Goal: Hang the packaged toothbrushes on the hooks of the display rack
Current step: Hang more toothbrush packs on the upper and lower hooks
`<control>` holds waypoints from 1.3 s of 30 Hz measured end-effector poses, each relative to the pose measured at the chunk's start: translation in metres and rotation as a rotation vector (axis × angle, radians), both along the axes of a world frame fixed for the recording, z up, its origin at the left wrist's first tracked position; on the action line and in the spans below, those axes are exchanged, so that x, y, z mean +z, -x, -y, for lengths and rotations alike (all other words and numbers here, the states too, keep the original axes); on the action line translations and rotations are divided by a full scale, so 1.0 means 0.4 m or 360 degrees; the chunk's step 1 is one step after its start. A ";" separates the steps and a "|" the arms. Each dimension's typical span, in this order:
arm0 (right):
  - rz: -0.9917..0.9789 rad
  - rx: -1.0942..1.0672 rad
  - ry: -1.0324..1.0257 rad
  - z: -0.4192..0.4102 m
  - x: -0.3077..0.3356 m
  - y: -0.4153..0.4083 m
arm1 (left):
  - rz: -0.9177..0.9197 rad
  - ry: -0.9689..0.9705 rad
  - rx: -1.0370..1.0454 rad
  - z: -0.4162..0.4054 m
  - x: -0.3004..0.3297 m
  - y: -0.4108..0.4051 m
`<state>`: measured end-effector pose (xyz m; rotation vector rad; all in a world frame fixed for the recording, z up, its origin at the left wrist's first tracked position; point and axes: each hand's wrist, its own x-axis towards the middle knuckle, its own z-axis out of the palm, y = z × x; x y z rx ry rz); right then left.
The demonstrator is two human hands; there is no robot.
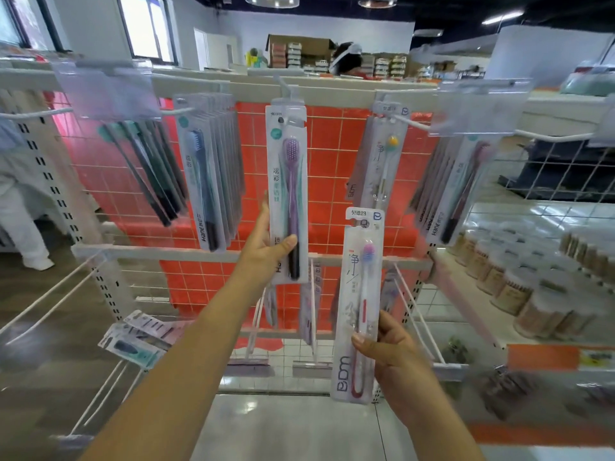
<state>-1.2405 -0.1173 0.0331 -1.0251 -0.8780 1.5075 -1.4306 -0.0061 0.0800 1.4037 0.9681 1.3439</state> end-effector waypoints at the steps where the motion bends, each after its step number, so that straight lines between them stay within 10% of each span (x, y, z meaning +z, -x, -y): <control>1: -0.0007 -0.0001 0.0007 0.000 0.001 -0.001 | -0.0010 0.0000 0.0004 -0.020 0.004 0.000; 14: -0.0052 0.0069 -0.0008 0.020 0.015 0.000 | -0.0133 0.0249 0.0051 -0.114 0.033 -0.003; 22: 0.0033 0.0050 0.0009 0.039 0.014 0.021 | -0.1133 0.0674 -0.0103 -0.010 -0.051 0.064; 28: 0.0129 0.0050 -0.0002 0.047 0.016 0.039 | -0.1977 0.0247 0.0071 0.079 -0.066 0.081; 39: 0.0145 0.0022 -0.0007 0.082 0.035 0.088 | -0.2499 -0.0265 0.0294 0.198 -0.051 0.119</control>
